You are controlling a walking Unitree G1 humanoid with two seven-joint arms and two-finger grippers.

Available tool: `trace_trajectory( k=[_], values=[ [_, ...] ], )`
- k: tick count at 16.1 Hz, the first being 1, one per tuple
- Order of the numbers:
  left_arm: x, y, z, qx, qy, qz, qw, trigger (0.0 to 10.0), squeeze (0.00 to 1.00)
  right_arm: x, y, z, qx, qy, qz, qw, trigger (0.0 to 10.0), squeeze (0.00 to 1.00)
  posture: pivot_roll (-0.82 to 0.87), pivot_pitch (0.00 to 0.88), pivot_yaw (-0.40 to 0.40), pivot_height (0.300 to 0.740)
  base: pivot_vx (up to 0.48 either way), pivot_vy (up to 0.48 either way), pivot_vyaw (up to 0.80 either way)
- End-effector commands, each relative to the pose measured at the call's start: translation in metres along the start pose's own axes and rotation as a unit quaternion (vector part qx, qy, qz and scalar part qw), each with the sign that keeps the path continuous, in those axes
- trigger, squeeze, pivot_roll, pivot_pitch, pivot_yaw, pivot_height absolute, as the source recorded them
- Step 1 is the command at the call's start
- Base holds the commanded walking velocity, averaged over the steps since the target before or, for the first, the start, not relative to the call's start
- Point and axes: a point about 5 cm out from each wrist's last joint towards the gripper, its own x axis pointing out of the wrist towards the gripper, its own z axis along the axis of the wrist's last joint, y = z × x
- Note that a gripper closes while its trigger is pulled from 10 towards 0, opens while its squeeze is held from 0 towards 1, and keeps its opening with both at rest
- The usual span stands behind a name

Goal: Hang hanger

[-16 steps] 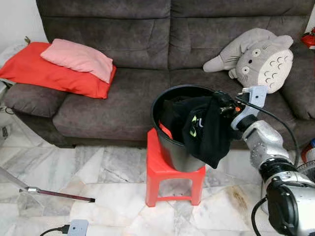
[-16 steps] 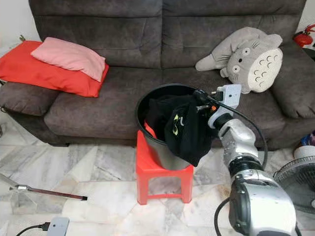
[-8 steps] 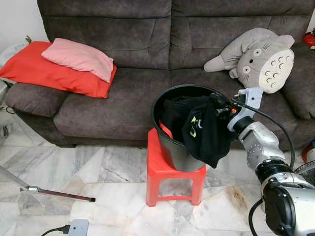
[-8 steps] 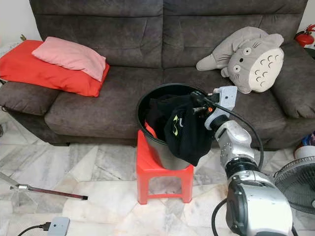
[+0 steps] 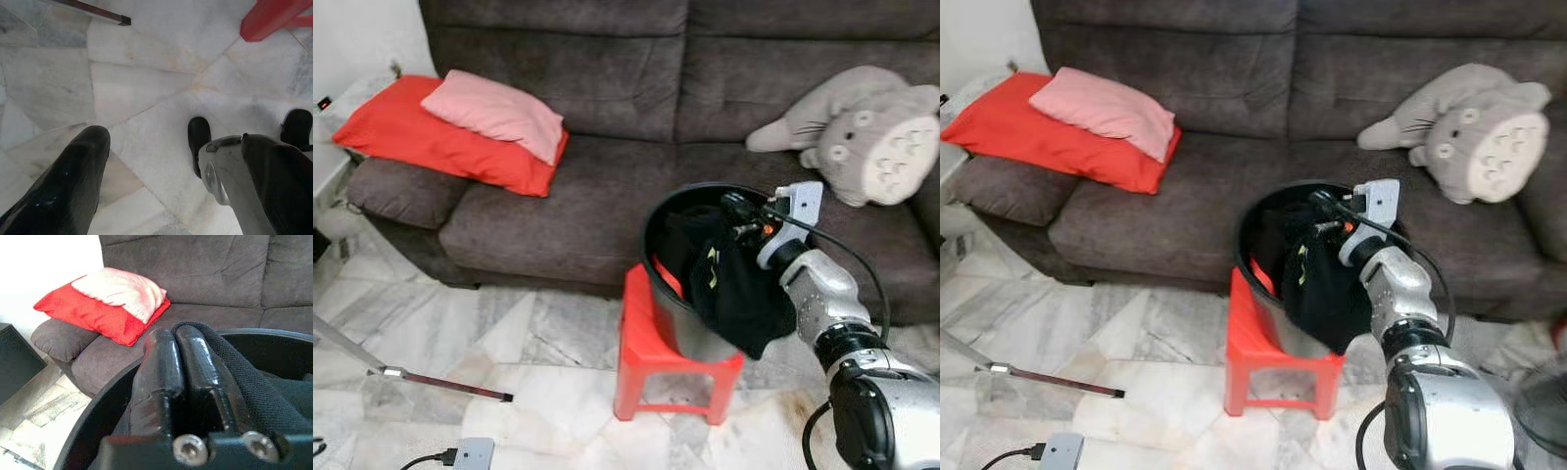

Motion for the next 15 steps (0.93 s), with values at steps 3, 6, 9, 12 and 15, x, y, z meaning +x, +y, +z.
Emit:
trace_trajectory(
  k=[3,6,9,12,15],
  values=[
    [-0.003,0.003,-0.012,-0.009,0.022,0.007,1.0,10.0,0.0,-0.003,0.0,-0.004,0.002,-0.003,0.001,1.0,0.0,0.0,-0.08,0.171,0.034,0.74,0.307,0.0,0.0],
    [-0.003,0.003,-0.013,-0.006,0.024,0.008,1.0,10.0,0.0,-0.005,0.005,-0.015,0.007,-0.001,0.011,1.0,0.0,0.0,-0.08,0.173,0.037,0.74,0.094,0.0,0.0],
    [-0.004,0.003,-0.016,-0.002,0.03,0.007,1.0,10.0,0.0,-0.009,0.015,-0.033,0.006,0.021,0.047,0.999,10.0,0.0,-0.09,0.173,0.041,0.74,0.0,0.0,0.0],
    [-0.004,0.002,-0.018,0.004,0.035,0.005,0.999,10.0,0.0,-0.015,0.023,-0.05,0.001,0.045,0.084,0.995,10.0,0.44,-0.1,0.164,0.042,0.74,0.0,0.0,0.0],
    [-0.004,0.002,-0.019,0.005,0.039,0.003,0.999,10.0,0.0,-0.012,0.023,-0.045,-0.009,0.043,0.073,0.996,10.0,1.0,-0.09,0.153,0.038,0.74,0.0,0.0,0.0]
  ],
)
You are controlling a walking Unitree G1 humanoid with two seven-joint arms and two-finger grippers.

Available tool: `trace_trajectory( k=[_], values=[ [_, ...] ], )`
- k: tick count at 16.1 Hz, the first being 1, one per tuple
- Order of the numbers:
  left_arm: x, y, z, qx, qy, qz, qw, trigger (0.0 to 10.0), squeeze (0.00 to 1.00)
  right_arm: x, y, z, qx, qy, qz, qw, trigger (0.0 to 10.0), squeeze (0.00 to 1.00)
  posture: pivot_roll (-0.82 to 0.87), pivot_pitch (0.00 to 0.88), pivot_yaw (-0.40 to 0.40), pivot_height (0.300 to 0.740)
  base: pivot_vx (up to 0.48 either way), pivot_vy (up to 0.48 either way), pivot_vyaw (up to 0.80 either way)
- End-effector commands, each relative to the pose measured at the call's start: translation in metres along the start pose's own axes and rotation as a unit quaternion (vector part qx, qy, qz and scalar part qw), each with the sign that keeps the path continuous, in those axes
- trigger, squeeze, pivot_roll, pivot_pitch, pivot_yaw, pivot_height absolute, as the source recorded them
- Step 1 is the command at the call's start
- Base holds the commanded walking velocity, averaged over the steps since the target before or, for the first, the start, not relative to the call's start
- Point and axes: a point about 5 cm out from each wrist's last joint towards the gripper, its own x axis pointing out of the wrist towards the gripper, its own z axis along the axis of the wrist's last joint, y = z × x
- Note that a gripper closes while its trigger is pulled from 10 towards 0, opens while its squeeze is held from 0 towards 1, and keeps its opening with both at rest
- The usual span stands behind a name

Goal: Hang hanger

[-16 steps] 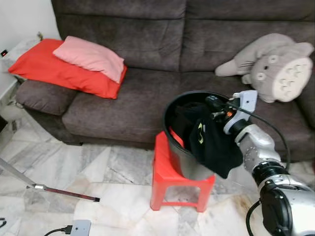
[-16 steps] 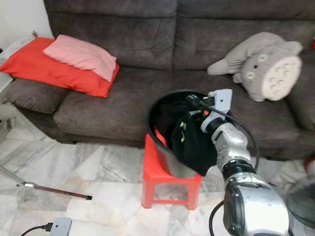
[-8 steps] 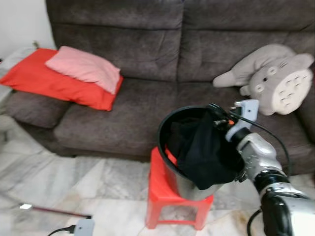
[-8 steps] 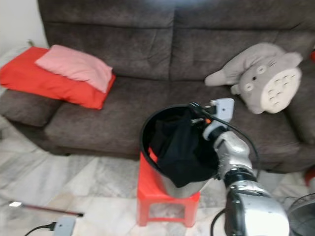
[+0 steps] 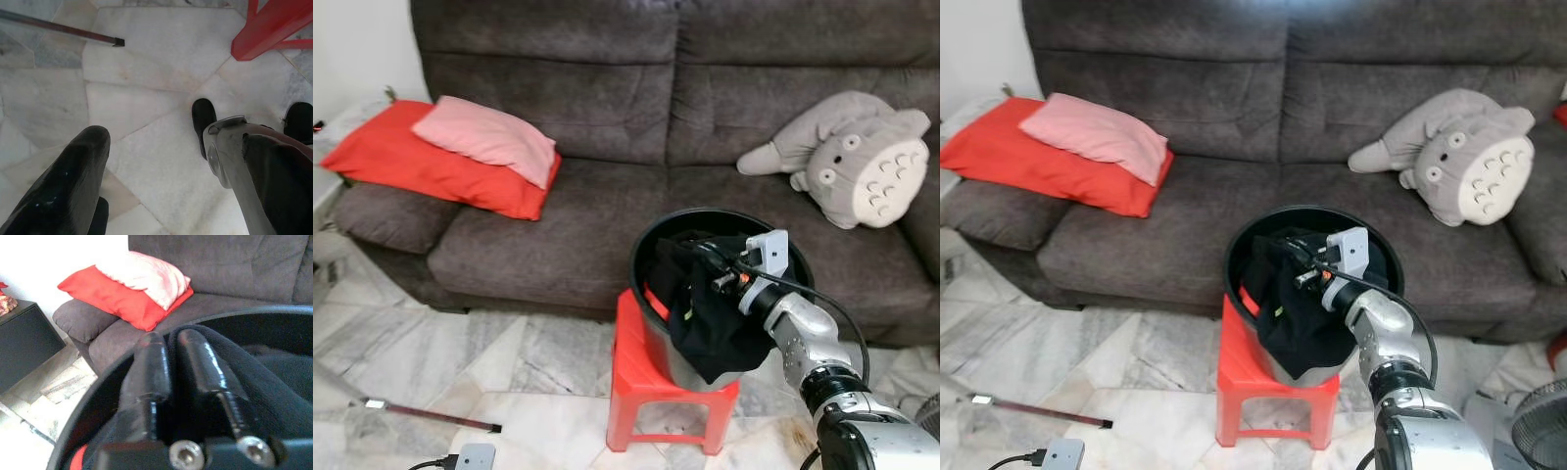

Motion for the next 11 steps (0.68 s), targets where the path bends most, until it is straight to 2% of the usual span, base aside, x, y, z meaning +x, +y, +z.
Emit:
trace_trajectory(
  k=[1,2,4,6,7,9,10,11],
  values=[
    [-0.002,0.003,-0.012,0.0,0.026,0.002,1.0,10.0,0.0,0.005,0.001,0.014,-0.012,-0.026,0.002,1.0,10.0,1.0,-0.09,0.15,0.038,0.74,0.0,0.0,0.0],
    [-0.003,0.003,-0.013,0.001,0.028,0.002,1.0,10.0,0.0,0.006,0.0,0.027,-0.015,-0.069,-0.013,0.997,10.0,1.0,-0.1,0.147,0.039,0.74,0.0,0.0,0.0],
    [-0.004,0.004,-0.016,0.004,0.033,-0.001,0.999,10.0,0.0,0.002,0.003,0.039,-0.009,-0.12,-0.02,0.993,10.0,1.0,-0.11,0.143,0.038,0.74,0.0,0.0,0.0],
    [-0.004,0.003,-0.018,0.005,0.035,-0.002,0.999,10.0,0.0,-0.004,0.012,0.044,0.004,-0.151,-0.028,0.988,10.0,1.0,-0.12,0.137,0.035,0.74,0.0,0.0,0.0],
    [-0.004,0.003,-0.02,0.006,0.037,-0.004,0.999,10.0,0.0,-0.008,0.015,0.044,0.029,-0.162,-0.052,0.985,10.0,1.0,-0.12,0.132,0.034,0.74,0.0,0.0,0.0],
    [-0.004,0.001,-0.02,0.007,0.038,-0.008,0.999,10.0,0.0,-0.012,0.019,0.042,0.049,-0.163,-0.069,0.983,10.0,1.0,-0.13,0.127,0.032,0.74,0.0,0.0,0.0],
    [-0.004,0.001,-0.02,0.008,0.038,-0.01,0.999,10.0,0.0,-0.012,0.014,0.037,0.064,-0.144,-0.103,0.982,10.0,1.0,-0.13,0.124,0.031,0.74,0.0,0.0,0.0],
    [-0.004,0.0,-0.02,0.009,0.038,-0.011,0.999,10.0,0.0,-0.016,-0.004,0.028,0.091,-0.11,-0.2,0.969,10.0,1.0,-0.13,0.121,0.029,0.74,0.0,0.0,0.0]
  ],
)
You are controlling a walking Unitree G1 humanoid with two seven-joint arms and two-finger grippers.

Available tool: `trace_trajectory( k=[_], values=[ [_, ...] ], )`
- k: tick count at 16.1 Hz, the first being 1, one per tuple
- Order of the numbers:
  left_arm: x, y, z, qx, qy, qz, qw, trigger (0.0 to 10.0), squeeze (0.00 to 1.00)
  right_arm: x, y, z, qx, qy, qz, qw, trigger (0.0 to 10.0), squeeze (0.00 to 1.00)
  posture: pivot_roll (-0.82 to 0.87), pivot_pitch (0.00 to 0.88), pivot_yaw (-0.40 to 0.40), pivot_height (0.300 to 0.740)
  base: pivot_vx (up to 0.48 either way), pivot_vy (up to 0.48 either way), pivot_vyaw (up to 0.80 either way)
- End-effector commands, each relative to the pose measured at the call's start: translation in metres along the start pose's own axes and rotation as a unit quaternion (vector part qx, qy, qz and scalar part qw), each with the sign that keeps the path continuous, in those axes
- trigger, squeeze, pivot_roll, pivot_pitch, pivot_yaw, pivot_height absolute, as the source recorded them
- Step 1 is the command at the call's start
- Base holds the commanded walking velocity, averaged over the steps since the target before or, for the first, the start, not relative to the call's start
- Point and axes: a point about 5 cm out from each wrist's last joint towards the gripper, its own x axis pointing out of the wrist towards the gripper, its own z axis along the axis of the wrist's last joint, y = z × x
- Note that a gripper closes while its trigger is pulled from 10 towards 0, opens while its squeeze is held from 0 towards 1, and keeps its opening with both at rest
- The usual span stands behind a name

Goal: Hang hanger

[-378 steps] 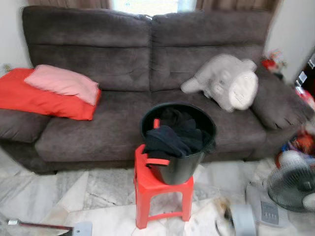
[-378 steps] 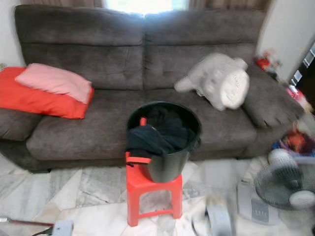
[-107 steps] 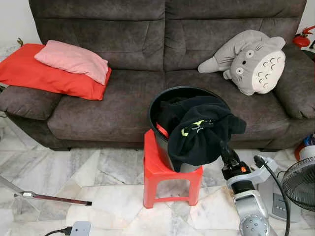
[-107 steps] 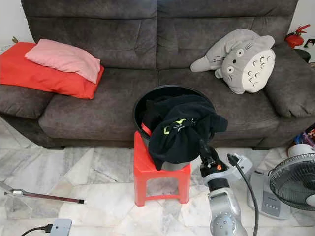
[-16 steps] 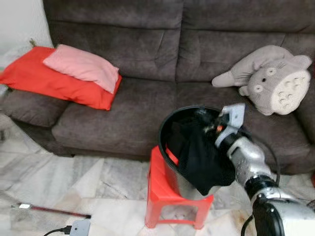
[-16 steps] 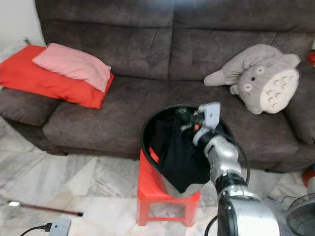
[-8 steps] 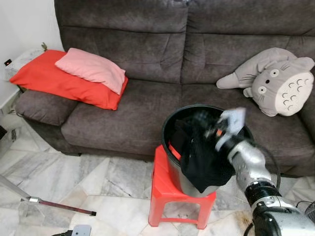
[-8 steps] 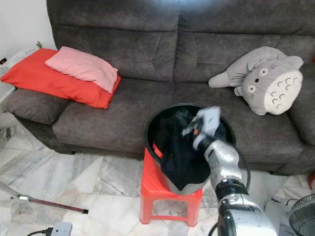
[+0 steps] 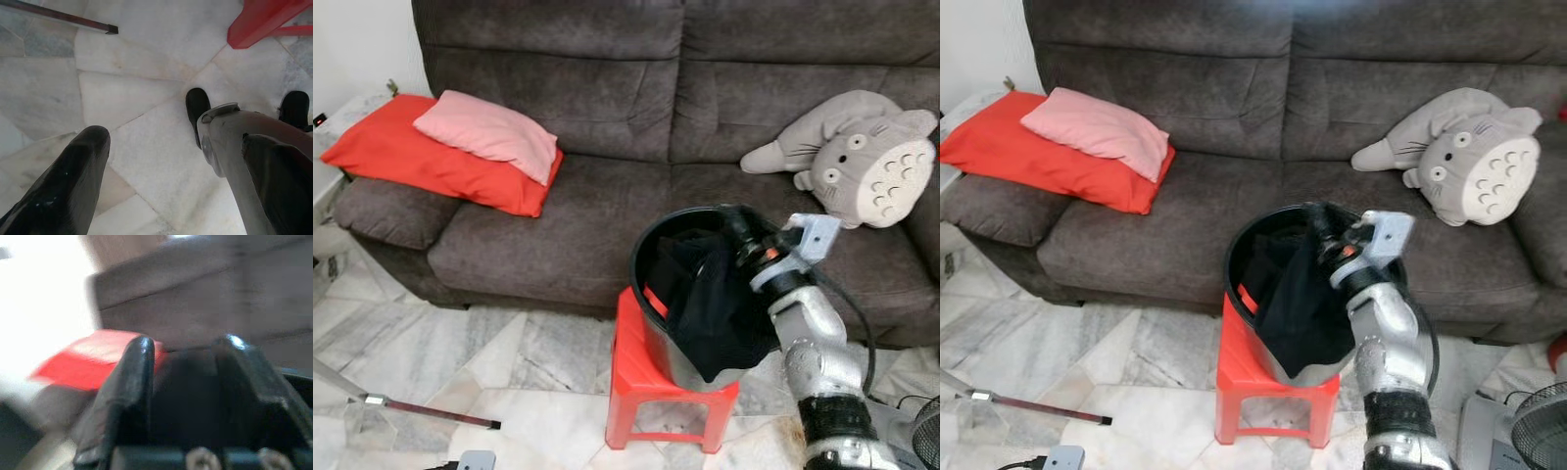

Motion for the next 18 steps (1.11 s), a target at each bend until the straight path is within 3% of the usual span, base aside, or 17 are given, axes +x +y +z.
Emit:
trace_trajectory(
  k=[1,2,4,5,6,7,8,11,12,13,14,15,16,17,18],
  values=[
    [-0.003,0.001,-0.014,0.006,0.024,-0.002,1.0,10.0,0.0,-0.003,-0.014,-0.007,0.042,0.027,-0.072,0.996,10.0,1.0,-0.13,0.117,0.028,0.74,0.0,0.0,0.0],
    [-0.003,0.001,-0.014,0.007,0.025,-0.003,1.0,10.0,0.0,-0.009,-0.019,-0.015,0.073,0.051,-0.118,0.989,10.0,1.0,-0.13,0.111,0.023,0.74,0.0,0.0,0.0],
    [-0.003,0.001,-0.014,0.006,0.024,-0.003,1.0,10.0,0.0,-0.015,-0.007,-0.021,0.108,0.065,-0.107,0.986,10.0,1.0,-0.12,0.112,0.022,0.74,0.0,0.0,0.0],
    [-0.003,0.001,-0.014,0.006,0.024,-0.003,1.0,10.0,0.0,-0.018,-0.001,-0.021,0.114,0.065,-0.102,0.986,10.0,1.0,-0.12,0.115,0.023,0.74,0.0,0.0,0.0],
    [-0.003,0.001,-0.014,0.007,0.023,-0.003,1.0,10.0,0.0,-0.02,0.006,-0.011,0.085,0.042,-0.09,0.991,10.0,1.0,-0.13,0.132,0.022,0.74,0.0,0.0,0.0],
    [-0.003,0.002,-0.013,0.005,0.021,0.001,1.0,10.0,0.0,-0.022,0.016,0.011,0.017,-0.018,-0.051,0.998,10.0,0.63,-0.13,0.149,0.019,0.74,0.0,0.0,0.0],
    [-0.003,0.002,-0.013,0.004,0.02,0.003,1.0,10.0,0.0,-0.027,0.026,0.025,-0.047,-0.052,-0.023,0.997,10.0,0.0,-0.13,0.152,0.019,0.74,0.0,0.0,0.0],
    [-0.003,0.002,-0.013,0.006,0.022,0.002,1.0,10.0,0.0,-0.054,0.061,0.046,-0.188,-0.077,0.043,0.978,10.0,0.0,-0.15,0.175,0.016,0.74,0.0,0.0,0.0],
    [-0.003,0.001,-0.013,0.006,0.023,0.0,1.0,10.0,0.0,-0.072,0.077,0.041,-0.291,-0.057,0.099,0.95,10.0,0.0,-0.16,0.183,0.015,0.74,0.0,0.0,0.0],
    [-0.003,0.0,-0.013,0.006,0.023,-0.002,1.0,10.0,0.0,-0.082,0.084,0.032,-0.351,-0.029,0.155,0.923,10.0,0.0,-0.16,0.183,0.015,0.74,0.0,0.0,0.0],
    [-0.002,0.0,-0.013,0.007,0.023,-0.003,1.0,10.0,0.0,-0.099,0.088,0.018,-0.42,0.016,0.23,0.878,10.0,0.0,-0.17,0.192,0.012,0.74,0.0,0.0,0.0],
    [-0.002,0.0,-0.012,0.008,0.024,-0.005,1.0,10.0,0.0,-0.11,0.083,0.009,-0.46,0.056,0.263,0.846,10.0,0.0,-0.18,0.195,0.01,0.74,0.0,0.0,0.0],
    [-0.002,0.0,-0.012,0.009,0.025,-0.005,1.0,10.0,0.0,-0.116,0.075,0.006,-0.481,0.077,0.266,0.832,10.0,0.0,-0.18,0.197,0.007,0.74,0.0,0.0,0.0],
    [-0.002,0.004,-0.011,0.009,0.026,-0.002,1.0,10.0,0.0,-0.126,0.058,0.001,-0.492,0.12,0.241,0.828,10.0,0.0,-0.18,0.201,0.008,0.74,0.0,0.0,0.0],
    [-0.003,0.008,-0.011,0.009,0.028,0.001,1.0,10.0,0.0,-0.132,0.048,-0.007,-0.529,0.159,0.22,0.804,10.0,0.0,-0.19,0.201,0.008,0.74,0.0,0.0,0.0]
  ],
)
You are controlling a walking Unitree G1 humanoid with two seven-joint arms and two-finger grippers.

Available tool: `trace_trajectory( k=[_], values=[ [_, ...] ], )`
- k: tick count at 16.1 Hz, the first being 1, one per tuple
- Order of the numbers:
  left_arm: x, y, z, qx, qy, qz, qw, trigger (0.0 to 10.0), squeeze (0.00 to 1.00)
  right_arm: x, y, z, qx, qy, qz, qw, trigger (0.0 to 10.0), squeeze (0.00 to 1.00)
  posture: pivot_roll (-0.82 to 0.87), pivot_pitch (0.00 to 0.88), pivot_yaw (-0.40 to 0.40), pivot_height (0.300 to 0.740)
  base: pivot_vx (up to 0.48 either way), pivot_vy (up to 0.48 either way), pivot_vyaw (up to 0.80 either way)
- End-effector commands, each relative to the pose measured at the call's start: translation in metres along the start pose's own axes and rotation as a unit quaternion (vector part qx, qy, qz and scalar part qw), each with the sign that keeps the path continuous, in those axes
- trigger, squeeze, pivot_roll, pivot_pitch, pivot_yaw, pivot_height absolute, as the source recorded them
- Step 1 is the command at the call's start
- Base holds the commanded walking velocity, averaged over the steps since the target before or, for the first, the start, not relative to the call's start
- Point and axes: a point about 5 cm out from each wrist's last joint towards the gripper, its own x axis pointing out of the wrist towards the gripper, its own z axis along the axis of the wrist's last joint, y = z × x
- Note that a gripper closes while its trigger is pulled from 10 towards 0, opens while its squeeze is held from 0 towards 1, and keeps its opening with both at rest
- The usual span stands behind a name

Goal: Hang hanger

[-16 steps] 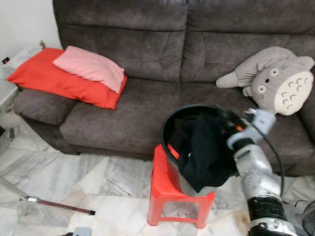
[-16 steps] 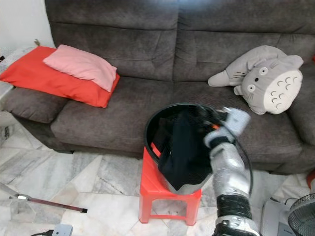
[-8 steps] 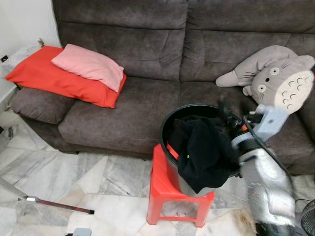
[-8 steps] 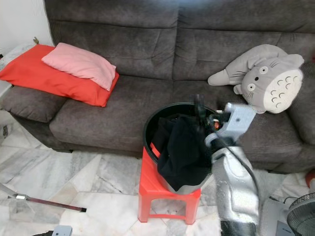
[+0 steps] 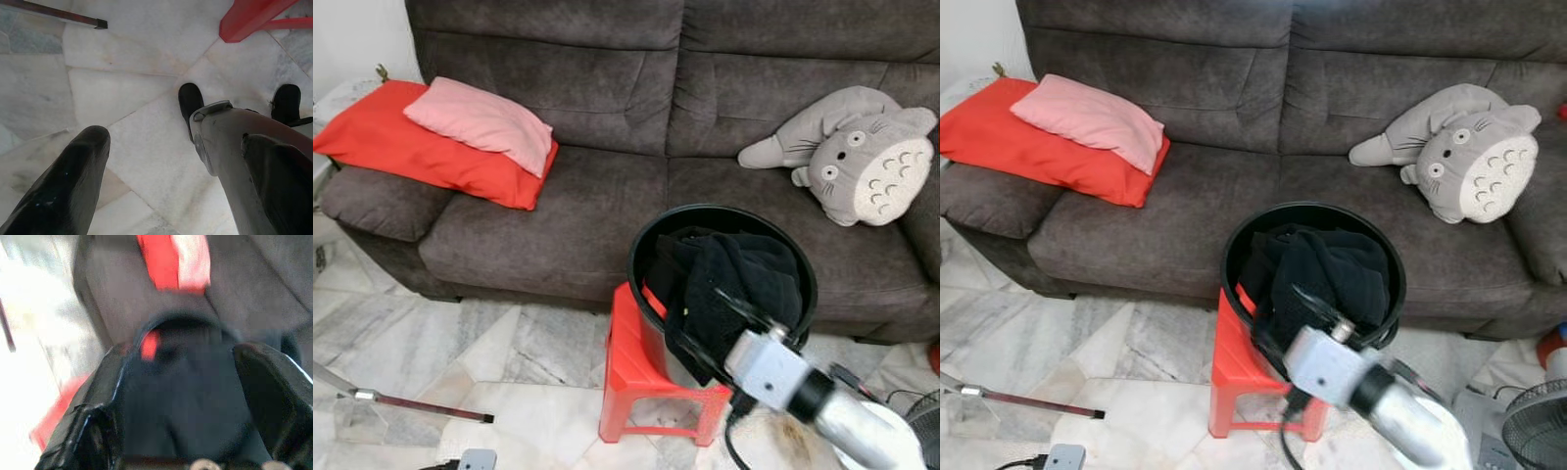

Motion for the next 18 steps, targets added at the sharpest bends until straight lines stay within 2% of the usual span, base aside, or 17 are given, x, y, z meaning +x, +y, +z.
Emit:
trace_trajectory(
  k=[1,2,3,4,5,6,8,9,10,11,13,18],
  values=[
    [-0.003,0.008,-0.013,0.006,0.028,0.006,1.0,10.0,0.0,-0.003,0.013,-0.015,-0.044,0.059,0.02,0.997,10.0,1.0,-0.19,0.201,0.008,0.74,0.0,0.0,0.0],
    [-0.003,0.01,-0.012,0.005,0.028,0.007,1.0,10.0,0.0,-0.004,0.022,-0.023,-0.082,0.083,0.039,0.992,10.0,1.0,-0.18,0.204,0.009,0.74,0.0,0.0,0.0],
    [-0.003,0.012,-0.009,0.004,0.026,0.009,1.0,10.0,0.0,-0.005,0.032,-0.028,-0.138,0.082,0.063,0.985,10.0,1.0,-0.17,0.204,0.009,0.74,0.0,0.0,0.0],
    [-0.002,0.013,-0.006,0.002,0.023,0.011,1.0,10.0,0.0,-0.007,0.038,-0.033,-0.169,0.085,0.078,0.979,10.0,1.0,-0.17,0.203,0.009,0.74,0.0,0.0,0.0],
    [-0.002,0.013,-0.004,0.0,0.021,0.012,1.0,10.0,0.0,-0.009,0.042,-0.039,-0.186,0.094,0.09,0.974,10.0,1.0,-0.17,0.204,0.008,0.74,0.0,0.0,0.0],
    [-0.001,0.012,0.0,0.001,0.019,0.011,1.0,10.0,0.0,-0.011,0.044,-0.043,-0.182,0.101,0.084,0.974,10.0,1.0,-0.17,0.204,0.011,0.74,0.0,0.0,0.0],
    [0.001,0.008,0.004,0.002,0.017,0.01,1.0,10.0,0.0,-0.011,0.043,-0.043,-0.187,0.102,0.062,0.975,10.0,1.0,-0.17,0.205,0.011,0.74,0.0,0.0,0.0],
    [0.002,0.003,0.006,0.002,0.015,0.007,1.0,10.0,0.0,-0.011,0.04,-0.043,-0.207,0.104,0.036,0.972,10.0,1.0,-0.17,0.204,0.01,0.74,0.0,0.0,0.0],
    [0.002,0.003,0.006,0.002,0.015,0.007,1.0,10.0,0.0,-0.011,0.04,-0.043,-0.207,0.104,0.036,0.972,10.0,1.0,-0.17,0.204,0.01,0.74,0.0,0.0,0.0],
    [0.002,-0.002,0.005,0.002,0.016,0.004,1.0,10.0,0.0,-0.011,0.035,-0.043,-0.245,0.098,-0.016,0.964,10.0,0.0,-0.17,0.205,0.011,0.74,0.0,0.0,0.0],
    [0.002,-0.006,0.0,0.0,0.019,0.002,1.0,10.0,0.0,-0.014,0.033,-0.04,-0.272,0.08,-0.074,0.956,10.0,0.0,-0.17,0.205,0.008,0.74,0.0,0.0,0.0],
    [0.0,-0.005,-0.007,-0.002,0.025,0.002,1.0,10.0,0.0,-0.021,0.055,-0.054,-0.264,0.094,-0.06,0.958,10.0,0.0,-0.17,0.207,0.008,0.74,0.0,0.0,0.0]
  ],
)
